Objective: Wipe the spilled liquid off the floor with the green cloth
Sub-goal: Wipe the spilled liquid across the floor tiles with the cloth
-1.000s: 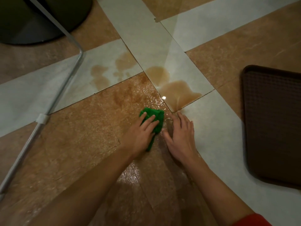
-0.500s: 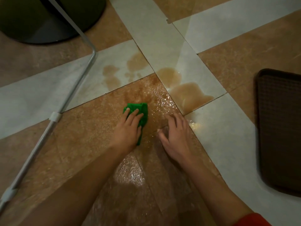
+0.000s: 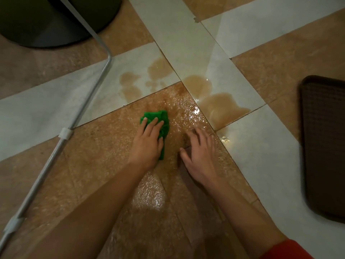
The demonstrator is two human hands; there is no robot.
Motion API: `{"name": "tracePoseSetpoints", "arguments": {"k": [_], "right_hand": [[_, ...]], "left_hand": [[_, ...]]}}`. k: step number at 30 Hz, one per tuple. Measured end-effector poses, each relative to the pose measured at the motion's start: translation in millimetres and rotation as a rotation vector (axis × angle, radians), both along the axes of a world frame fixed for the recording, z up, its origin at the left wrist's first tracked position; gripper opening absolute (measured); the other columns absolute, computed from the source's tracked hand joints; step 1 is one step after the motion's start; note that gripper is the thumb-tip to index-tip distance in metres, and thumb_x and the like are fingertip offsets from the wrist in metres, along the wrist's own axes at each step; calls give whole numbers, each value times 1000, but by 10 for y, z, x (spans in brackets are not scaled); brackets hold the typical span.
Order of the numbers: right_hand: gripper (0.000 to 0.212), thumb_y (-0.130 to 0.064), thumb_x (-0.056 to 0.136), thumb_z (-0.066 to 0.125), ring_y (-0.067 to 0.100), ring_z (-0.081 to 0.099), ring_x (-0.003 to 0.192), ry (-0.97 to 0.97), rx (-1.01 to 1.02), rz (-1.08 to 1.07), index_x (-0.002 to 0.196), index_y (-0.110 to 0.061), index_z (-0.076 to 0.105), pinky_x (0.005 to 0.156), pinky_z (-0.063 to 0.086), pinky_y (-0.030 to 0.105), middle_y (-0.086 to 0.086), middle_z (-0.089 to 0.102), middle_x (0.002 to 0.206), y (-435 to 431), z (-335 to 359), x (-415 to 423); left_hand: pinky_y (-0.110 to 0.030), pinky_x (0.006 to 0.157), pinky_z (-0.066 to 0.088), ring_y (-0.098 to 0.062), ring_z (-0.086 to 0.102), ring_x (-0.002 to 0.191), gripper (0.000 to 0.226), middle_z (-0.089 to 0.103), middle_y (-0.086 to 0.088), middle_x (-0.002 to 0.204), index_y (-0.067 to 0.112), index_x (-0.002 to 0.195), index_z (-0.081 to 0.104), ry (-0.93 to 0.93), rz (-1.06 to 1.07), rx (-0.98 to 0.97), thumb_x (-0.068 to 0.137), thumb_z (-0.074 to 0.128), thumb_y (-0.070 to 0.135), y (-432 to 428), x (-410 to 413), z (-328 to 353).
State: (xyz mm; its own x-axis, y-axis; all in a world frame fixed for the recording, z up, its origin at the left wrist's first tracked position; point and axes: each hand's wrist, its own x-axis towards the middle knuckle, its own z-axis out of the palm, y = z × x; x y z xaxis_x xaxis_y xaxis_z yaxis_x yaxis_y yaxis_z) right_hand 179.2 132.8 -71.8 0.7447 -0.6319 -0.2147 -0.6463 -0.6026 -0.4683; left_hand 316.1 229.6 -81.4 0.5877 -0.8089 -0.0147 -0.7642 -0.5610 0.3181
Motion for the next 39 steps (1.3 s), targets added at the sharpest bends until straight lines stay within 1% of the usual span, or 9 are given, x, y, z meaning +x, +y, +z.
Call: {"name": "tracePoseSetpoints", "arguments": {"k": [3,8,15,19,23,27,32,35,39], "right_hand": [[56,-40,94,45,23,8,144,-21,-1,-11,144,-22,29,118,-1,42,3,18,156,9,0,26],[54,-38,94,44,23,10,143,-24,-8,-42,143,-22,31,118,8,47,2,20,155,-52,0,25],[52,-36,94,46,24,13,142,-35,-18,-63,142,-21,34,117,12,48,4,23,154,-42,-29,-56],[49,-31,93,36,26,17,141,-72,-3,-87,140,-18,37,118,10,47,6,27,152,0,15,4],[48,-29,92,39,25,19,140,-82,-54,-64,139,-18,39,117,15,49,5,29,150,1,60,-119],[48,-28,94,45,25,18,141,-29,-93,-58,140,-20,37,118,6,44,6,28,151,-79,119,-331],[48,-29,95,42,23,13,143,0,-100,-23,142,-21,33,119,4,43,6,23,153,-98,247,-389],[51,-30,95,42,24,9,144,-5,-94,5,144,-20,30,119,2,44,7,19,155,-15,269,-429],[53,-32,95,42,24,6,145,8,-81,24,145,-21,28,119,3,46,6,14,157,63,317,-507]], "left_hand": [[-37,115,7,-30,12,142,48,30,-8,150,14,142,32,56,127,-16,96,41,22,-158,-143,-27],[-48,106,30,-39,37,130,45,50,-13,135,10,130,51,-2,-268,18,86,60,20,38,-50,-93],[-42,114,16,-32,19,140,46,35,-11,147,10,138,39,22,123,23,94,36,24,-227,-255,-114],[-48,114,19,-30,19,141,49,35,-12,147,8,139,35,41,-152,121,97,24,29,-118,-583,-185],[-44,114,13,-34,28,137,45,42,-12,142,11,134,45,-32,-314,90,94,44,29,97,-381,-43],[-36,115,0,-28,6,143,48,22,-7,153,15,144,25,-57,-86,130,98,32,29,-8,-175,12],[-38,112,8,-33,28,137,46,44,-14,141,6,135,43,-50,-118,54,92,52,19,85,-552,68],[-34,111,-4,-29,13,142,46,30,-10,149,11,141,34,-24,-142,52,97,39,23,326,-454,82],[-38,116,-3,-28,5,143,47,21,-10,153,14,144,26,10,118,96,98,33,23,533,-46,77]]}}
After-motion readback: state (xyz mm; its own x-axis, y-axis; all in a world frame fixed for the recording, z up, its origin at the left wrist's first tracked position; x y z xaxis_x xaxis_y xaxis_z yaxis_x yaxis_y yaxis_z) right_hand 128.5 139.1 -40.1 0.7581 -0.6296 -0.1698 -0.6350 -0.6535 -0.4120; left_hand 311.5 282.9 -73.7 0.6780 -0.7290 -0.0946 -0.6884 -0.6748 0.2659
